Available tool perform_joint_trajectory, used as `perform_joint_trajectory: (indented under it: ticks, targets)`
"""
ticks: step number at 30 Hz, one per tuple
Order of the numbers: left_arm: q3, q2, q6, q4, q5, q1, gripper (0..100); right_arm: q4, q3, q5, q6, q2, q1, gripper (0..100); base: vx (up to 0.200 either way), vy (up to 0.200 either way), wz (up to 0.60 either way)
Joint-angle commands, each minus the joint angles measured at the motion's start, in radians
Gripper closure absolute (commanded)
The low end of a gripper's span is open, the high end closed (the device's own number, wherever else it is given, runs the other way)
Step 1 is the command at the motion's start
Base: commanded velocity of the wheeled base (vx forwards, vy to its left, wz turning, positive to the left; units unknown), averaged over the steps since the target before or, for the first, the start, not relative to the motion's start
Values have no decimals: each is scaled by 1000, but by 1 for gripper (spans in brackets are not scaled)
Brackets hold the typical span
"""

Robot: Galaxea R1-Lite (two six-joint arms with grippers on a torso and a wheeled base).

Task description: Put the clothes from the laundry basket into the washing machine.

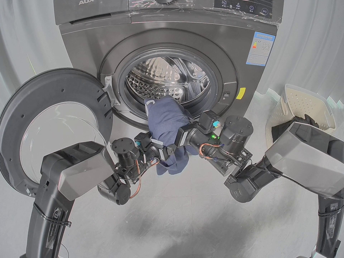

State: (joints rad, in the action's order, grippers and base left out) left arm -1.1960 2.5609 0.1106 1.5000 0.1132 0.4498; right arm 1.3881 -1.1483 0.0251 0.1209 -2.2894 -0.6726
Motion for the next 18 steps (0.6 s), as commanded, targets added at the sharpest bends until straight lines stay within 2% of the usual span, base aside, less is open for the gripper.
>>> perform_joint_trajectory:
  ticks: [1,2,9,18]
  targets:
    - [-30,35,1,2,-4,-11,0,2,21,1,3,28,-10,100,0,0,0]
    - [-31,35,1,3,-4,-10,100,2,21,1,5,25,-10,100,0,0,0]
    - [-70,33,6,11,-6,-13,100,12,22,1,20,14,-10,100,0,0,0]
    - [-50,-5,12,43,-26,-16,100,12,44,4,31,13,13,100,0,0,0]
